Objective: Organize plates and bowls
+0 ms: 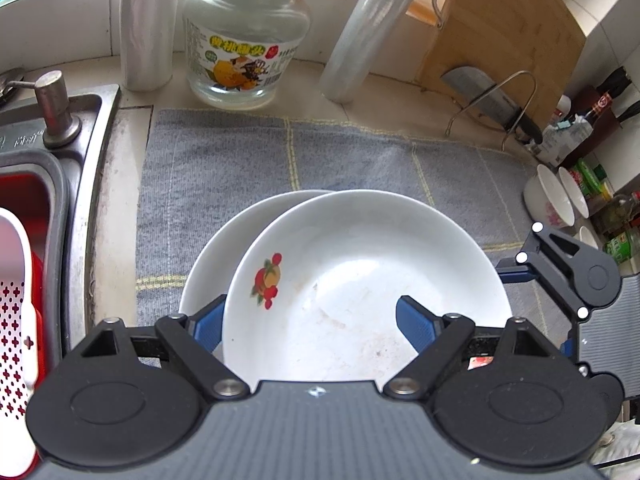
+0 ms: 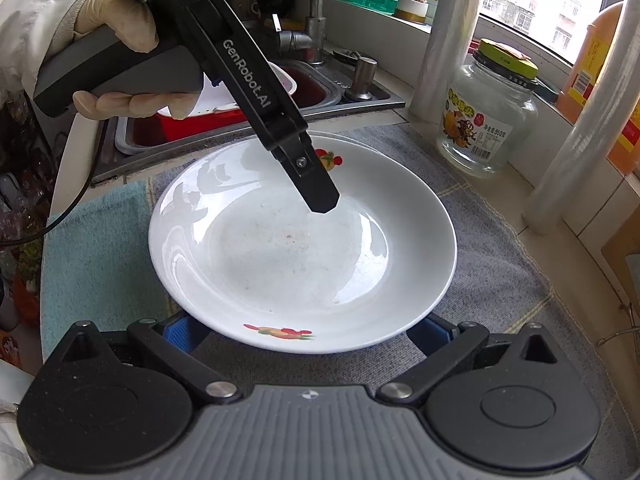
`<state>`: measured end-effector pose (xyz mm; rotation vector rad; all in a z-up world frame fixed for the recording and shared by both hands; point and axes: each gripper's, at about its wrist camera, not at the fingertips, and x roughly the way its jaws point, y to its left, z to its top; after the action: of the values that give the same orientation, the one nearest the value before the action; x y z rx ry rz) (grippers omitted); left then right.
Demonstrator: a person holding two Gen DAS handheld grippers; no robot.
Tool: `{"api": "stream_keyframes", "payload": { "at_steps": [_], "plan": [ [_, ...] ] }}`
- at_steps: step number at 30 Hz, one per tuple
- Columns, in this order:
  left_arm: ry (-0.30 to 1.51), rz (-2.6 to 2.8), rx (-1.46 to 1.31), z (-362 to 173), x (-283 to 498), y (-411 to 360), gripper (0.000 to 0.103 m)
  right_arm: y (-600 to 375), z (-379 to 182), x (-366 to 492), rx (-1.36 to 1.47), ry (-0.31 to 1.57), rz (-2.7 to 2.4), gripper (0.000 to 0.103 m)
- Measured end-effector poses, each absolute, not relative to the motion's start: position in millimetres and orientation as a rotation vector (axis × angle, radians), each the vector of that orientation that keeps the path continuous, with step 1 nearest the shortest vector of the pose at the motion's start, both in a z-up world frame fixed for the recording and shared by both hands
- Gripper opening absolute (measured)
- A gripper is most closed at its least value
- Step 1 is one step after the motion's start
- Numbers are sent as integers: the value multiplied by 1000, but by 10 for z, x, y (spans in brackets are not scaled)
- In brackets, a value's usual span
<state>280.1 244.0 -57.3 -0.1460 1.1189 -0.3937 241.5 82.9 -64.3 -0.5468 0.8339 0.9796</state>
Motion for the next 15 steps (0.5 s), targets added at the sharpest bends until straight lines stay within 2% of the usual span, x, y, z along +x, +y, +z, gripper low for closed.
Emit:
{"api": "stream_keyframes", "payload": {
  "at_steps": [15],
  "plan": [
    [1146, -375, -116, -601, 2829, 2406, 87, 864, -632, 2399, -569, 839, 970, 103]
  ]
}}
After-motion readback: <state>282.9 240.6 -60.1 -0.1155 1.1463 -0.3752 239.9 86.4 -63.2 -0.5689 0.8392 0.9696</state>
